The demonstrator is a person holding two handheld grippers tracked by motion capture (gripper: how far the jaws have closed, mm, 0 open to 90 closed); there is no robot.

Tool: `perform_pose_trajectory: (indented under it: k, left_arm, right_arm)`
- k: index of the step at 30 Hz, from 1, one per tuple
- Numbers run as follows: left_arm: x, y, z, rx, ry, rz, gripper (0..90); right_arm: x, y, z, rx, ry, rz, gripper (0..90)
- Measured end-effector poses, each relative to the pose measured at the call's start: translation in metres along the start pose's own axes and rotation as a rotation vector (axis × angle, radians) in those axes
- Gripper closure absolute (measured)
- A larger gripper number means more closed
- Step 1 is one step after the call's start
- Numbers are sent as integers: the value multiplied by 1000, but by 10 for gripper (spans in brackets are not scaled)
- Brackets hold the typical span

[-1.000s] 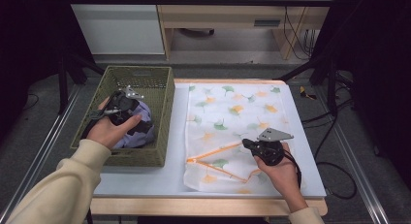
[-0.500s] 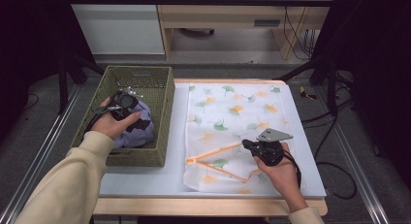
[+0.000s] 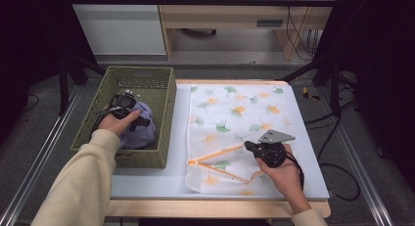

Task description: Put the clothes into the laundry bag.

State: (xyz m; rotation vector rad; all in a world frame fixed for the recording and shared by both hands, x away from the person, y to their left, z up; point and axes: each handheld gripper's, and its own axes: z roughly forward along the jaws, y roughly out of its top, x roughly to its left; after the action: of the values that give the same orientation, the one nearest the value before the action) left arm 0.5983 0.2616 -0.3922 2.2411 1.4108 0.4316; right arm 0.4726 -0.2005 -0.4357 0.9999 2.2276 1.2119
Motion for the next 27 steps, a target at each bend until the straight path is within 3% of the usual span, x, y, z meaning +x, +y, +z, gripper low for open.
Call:
perform_pose_trajectory:
  k: [8,14,27]
  left_arm:
    - [6,-2,19,29,12,-30,39]
    - [7,-6,29,26,24,-22,31]
    - [10,-10,42,46,6,-8,9]
  right_arm:
    - [1,0,0,2,1,-4,888]
    - [1,0,1,1,1,3,887]
    - [3,0,1,3,3,3,888]
